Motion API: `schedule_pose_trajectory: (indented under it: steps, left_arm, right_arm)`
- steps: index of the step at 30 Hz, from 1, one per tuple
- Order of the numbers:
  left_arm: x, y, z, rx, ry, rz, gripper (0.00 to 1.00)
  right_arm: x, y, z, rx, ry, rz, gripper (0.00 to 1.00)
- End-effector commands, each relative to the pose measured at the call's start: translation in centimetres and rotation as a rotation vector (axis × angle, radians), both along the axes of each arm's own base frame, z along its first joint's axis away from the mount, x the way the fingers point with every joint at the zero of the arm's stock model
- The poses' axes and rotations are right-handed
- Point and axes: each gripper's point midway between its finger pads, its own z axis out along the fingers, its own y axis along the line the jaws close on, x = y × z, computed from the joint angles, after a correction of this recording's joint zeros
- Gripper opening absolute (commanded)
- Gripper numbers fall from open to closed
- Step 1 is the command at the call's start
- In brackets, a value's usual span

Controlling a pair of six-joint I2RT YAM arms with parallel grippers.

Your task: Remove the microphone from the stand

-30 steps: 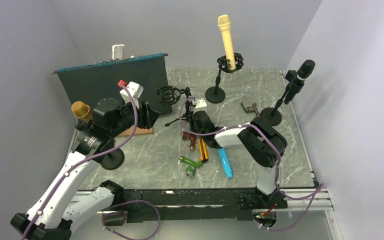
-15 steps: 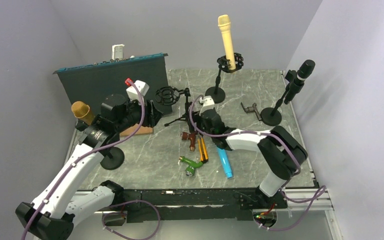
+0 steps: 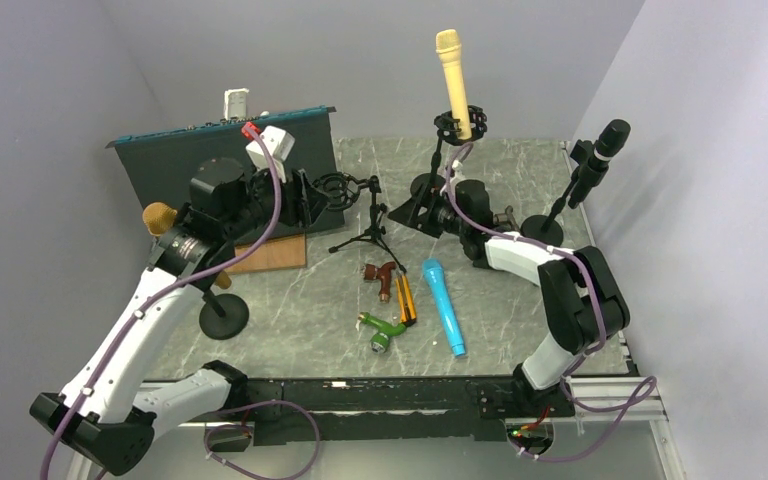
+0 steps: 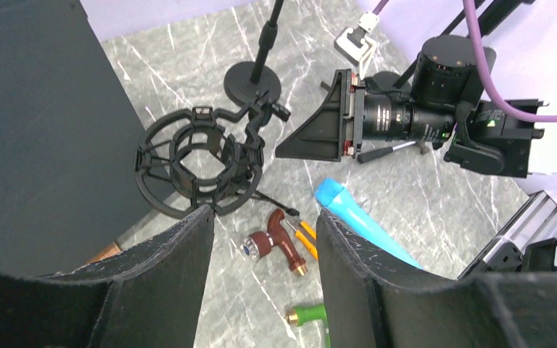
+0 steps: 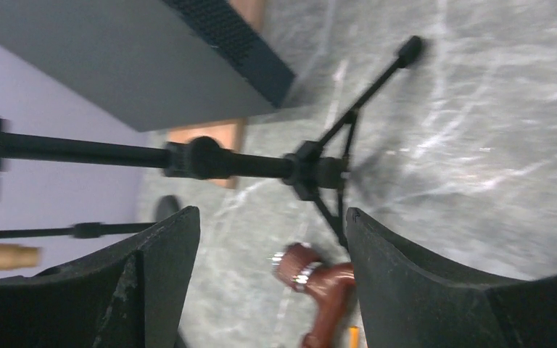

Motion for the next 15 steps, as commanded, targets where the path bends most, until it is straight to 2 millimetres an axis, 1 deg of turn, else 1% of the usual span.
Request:
schedule_pose_trajectory:
  steps: [1, 3, 6, 10, 14, 15]
  left_arm:
    - [1.2, 0.0, 1.0, 0.017, -0.037, 0.014, 0.58]
    - [1.5, 0.1, 0.5, 0.031, -0.032, 0.023, 0.58]
    - [1.7, 0.2, -0.5, 0.044, -0.025, 0.032, 0.57]
    - [1.6, 0.4, -2.4, 0.051, -0.03, 0.026, 0.57]
    - [1.4, 0.8, -2.6, 0.05, -0.029, 0.023, 0.58]
    - [1.3, 0.8, -2.6, 0.052, -0.03, 0.024, 0.57]
  right_arm:
    - [-0.5, 2.7, 4.8, 0.292, 0.047, 0.068, 0.75]
    - [-0.3, 3.2, 5.1, 0.366, 0.066, 0.071, 0.74]
    - [0.3, 3.3, 5.3, 0.436, 0.077, 0.042, 0.72]
    - [1.0, 3.4, 5.5, 0.436, 0.07, 0.024, 0.71]
    - [1.5, 2.9, 5.3, 0.413, 0.065, -0.021, 0.66]
    - [1.7, 2.8, 5.4, 0.412, 0.061, -0.031, 0.63]
